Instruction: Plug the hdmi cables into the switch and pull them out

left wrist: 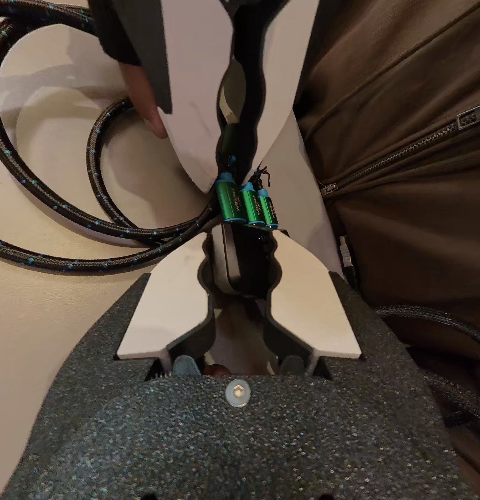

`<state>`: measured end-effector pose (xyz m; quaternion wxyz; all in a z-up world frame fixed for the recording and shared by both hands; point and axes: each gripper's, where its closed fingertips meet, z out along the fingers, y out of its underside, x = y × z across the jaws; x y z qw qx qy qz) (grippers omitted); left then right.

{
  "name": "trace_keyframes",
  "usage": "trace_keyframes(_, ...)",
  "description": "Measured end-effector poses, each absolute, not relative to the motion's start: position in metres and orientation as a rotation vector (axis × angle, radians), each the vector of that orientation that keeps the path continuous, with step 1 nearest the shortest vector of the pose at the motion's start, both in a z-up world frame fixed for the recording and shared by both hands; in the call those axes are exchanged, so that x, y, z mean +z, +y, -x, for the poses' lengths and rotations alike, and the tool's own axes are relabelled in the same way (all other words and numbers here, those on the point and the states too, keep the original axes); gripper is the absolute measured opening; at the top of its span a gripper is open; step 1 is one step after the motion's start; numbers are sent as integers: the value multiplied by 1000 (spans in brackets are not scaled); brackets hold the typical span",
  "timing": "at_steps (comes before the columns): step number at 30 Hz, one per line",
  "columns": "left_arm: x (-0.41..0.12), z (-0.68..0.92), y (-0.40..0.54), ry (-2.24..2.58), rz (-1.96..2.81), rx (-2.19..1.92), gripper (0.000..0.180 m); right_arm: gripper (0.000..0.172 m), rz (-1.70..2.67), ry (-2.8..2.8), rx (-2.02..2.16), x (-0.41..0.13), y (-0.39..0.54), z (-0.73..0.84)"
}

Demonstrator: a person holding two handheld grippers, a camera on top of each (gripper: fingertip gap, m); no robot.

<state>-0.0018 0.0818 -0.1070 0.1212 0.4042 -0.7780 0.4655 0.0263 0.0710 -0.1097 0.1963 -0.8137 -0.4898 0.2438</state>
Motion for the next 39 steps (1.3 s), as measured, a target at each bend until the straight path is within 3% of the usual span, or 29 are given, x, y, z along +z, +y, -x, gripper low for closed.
trace_keyframes(2,-106,0,81,-2246,-1182,1375,37,37,2262,-1344,582,-107,80,-29)
trace_keyframes(5,-105,-4,78,-2202,-1187,1400,36,39,2241,-1325,555,-98,83,-36)
trace_keyframes(20,-105,-9,74,-2128,-1198,1411,32,21,2115,-1490,391,-105,78,-22)
trace_keyframes(39,-102,-26,60,-2065,-1255,1477,30,20,2113,-1450,516,-104,62,-45)
